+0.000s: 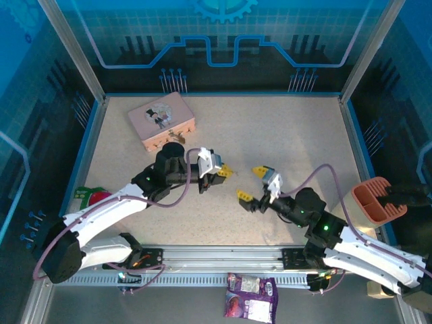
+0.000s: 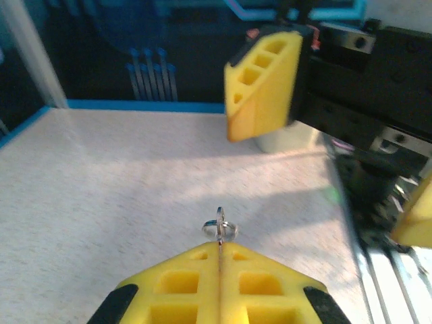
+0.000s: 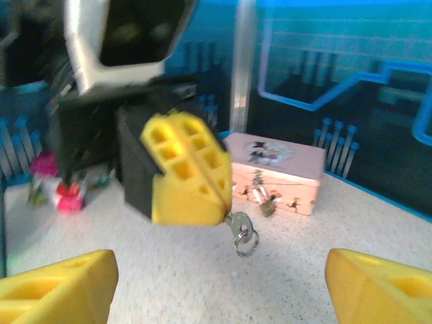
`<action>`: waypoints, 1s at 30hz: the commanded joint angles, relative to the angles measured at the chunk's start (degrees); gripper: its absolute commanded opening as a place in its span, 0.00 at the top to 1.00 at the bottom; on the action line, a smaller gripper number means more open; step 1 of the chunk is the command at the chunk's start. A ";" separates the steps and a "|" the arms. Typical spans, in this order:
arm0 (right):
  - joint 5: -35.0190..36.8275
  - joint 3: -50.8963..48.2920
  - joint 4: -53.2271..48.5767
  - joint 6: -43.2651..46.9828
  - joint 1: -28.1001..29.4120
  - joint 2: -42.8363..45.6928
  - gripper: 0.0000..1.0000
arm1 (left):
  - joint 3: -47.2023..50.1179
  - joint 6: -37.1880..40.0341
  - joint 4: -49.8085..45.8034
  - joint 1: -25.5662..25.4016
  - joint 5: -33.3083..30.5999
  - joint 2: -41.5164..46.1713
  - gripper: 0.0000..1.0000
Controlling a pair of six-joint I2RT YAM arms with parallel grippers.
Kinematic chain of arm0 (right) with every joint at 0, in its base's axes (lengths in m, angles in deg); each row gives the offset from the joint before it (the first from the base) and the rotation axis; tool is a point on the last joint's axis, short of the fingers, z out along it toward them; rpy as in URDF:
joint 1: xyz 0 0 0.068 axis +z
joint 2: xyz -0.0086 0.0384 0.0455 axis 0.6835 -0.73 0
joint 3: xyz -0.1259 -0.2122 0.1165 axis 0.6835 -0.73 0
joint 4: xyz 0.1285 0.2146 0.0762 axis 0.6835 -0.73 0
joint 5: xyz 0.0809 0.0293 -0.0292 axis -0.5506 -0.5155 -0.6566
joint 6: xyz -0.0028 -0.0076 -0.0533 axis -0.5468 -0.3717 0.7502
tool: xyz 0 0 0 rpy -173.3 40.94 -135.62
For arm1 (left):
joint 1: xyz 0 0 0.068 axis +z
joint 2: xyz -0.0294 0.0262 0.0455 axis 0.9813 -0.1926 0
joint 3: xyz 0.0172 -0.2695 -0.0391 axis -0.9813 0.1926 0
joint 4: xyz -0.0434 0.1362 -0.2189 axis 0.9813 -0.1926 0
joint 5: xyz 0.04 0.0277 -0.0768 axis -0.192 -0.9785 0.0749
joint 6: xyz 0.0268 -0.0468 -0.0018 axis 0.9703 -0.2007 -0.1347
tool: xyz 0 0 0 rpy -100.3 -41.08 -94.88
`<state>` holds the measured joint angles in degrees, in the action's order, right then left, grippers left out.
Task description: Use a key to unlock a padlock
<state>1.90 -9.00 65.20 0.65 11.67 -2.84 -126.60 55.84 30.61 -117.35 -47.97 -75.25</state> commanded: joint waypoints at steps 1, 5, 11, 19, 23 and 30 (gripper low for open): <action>-13.29 -2.49 -1.16 12.03 -1.72 5.85 0.16 | 0.19 6.43 -11.46 0.08 8.91 1.72 1.00; -19.90 -1.66 -3.56 9.21 -3.96 4.59 0.19 | -0.65 9.93 -14.15 0.07 11.47 1.42 1.00; -24.97 2.07 -6.38 7.59 -6.11 -3.70 0.26 | -0.56 13.42 -15.63 0.05 12.91 1.08 1.00; -31.95 4.45 -3.97 4.20 -9.02 -11.00 0.36 | 2.53 15.73 -13.36 -0.12 14.78 1.83 1.00; -31.54 4.39 -2.80 3.59 -8.99 -12.56 0.40 | 3.09 16.19 -13.40 -0.12 13.73 1.44 1.00; -28.00 3.84 -2.45 4.36 -8.91 -13.30 0.48 | 3.61 16.32 -12.20 -0.14 12.31 1.12 1.00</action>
<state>-27.24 -5.94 61.42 4.62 3.19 -15.76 -123.67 70.42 17.17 -117.35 -36.11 -74.40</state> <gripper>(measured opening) 0.519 0.051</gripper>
